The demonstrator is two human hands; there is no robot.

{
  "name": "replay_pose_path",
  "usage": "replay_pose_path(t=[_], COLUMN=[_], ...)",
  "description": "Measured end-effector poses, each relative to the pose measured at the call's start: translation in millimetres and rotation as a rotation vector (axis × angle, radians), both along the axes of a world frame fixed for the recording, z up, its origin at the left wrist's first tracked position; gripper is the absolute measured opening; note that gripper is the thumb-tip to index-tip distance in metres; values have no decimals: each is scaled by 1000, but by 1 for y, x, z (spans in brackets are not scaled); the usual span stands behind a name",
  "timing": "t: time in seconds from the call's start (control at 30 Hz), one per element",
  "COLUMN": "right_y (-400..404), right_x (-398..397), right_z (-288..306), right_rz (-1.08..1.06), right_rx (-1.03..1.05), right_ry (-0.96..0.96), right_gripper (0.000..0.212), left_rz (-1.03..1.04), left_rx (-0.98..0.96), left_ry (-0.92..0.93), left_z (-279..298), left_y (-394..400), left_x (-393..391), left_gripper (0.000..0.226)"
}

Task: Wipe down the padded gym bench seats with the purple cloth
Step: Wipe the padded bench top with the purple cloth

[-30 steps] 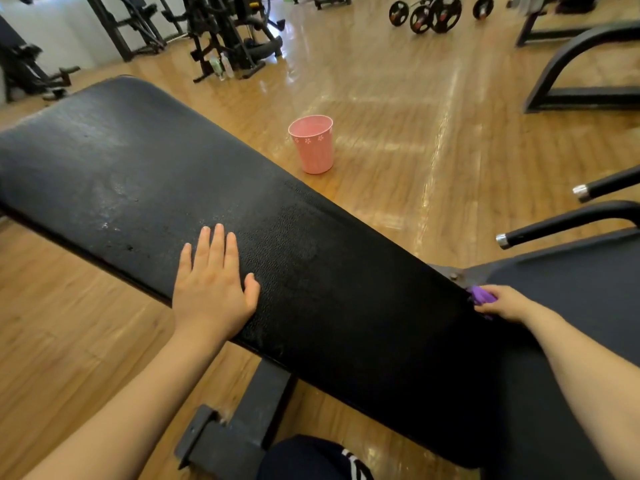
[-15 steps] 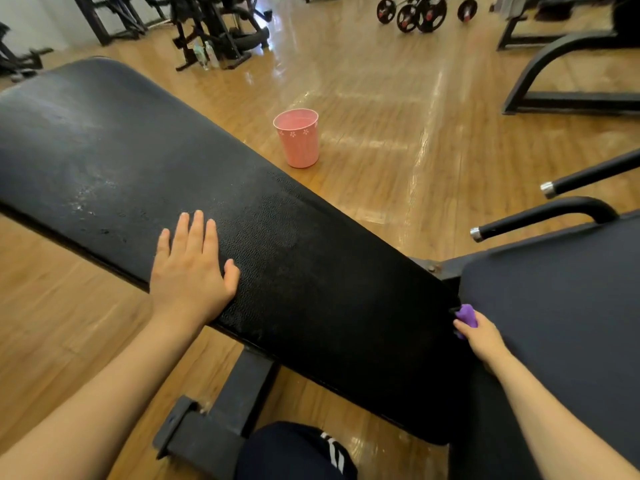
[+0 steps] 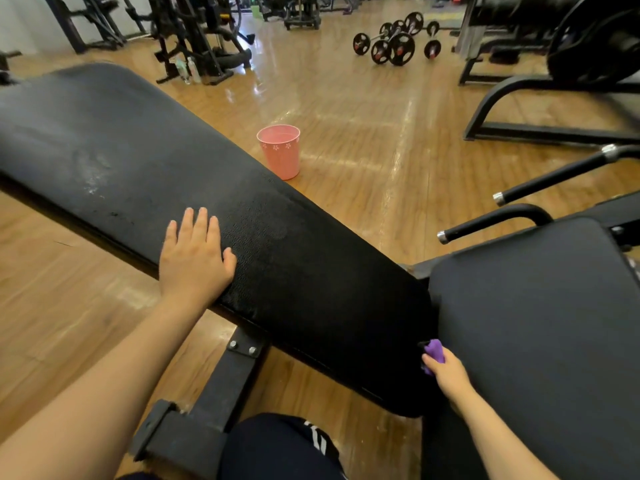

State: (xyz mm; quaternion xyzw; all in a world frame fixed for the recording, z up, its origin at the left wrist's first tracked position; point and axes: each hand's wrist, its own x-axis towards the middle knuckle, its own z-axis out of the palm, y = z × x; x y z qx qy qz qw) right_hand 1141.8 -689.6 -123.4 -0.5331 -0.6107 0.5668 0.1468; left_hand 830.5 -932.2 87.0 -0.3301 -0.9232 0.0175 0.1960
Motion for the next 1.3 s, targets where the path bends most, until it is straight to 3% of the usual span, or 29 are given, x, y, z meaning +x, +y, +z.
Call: replay_pose_path(t=[0.33, 0.57, 0.77, 0.87, 1.07, 1.1, 1.2, 1.3], right_y=[-40, -67, -90, -115, -154, -157, -163, -149], right_x=[17, 34, 44, 40, -17, -32, -59, -39], right_z=[8, 14, 28, 39, 65, 63, 59, 42], right_rz=[-42, 21, 158, 123, 353, 410, 464, 453], right_rx=[-17, 12, 75, 118, 578, 657, 930, 931], right_ry=[-4, -68, -176, -67, 90, 81, -27, -21], right_gripper=[27, 21, 13, 24, 16, 20, 58, 67], left_rz=[-249, -287, -293, -296, -294, -288, -270, -271], left_rx=[-120, -98, -103, -91, -94, -101, -126, -142], left_ry=[-56, -20, 0, 20, 30, 30, 11, 12], left_z=[-73, -75, -76, -77, -79, -79, -77, -76], left_y=[-9, -11, -12, -12, -12, -12, -13, -15], left_x=[110, 108, 106, 106, 105, 105, 106, 106], left_gripper=[62, 71, 63, 61, 62, 67, 71, 70])
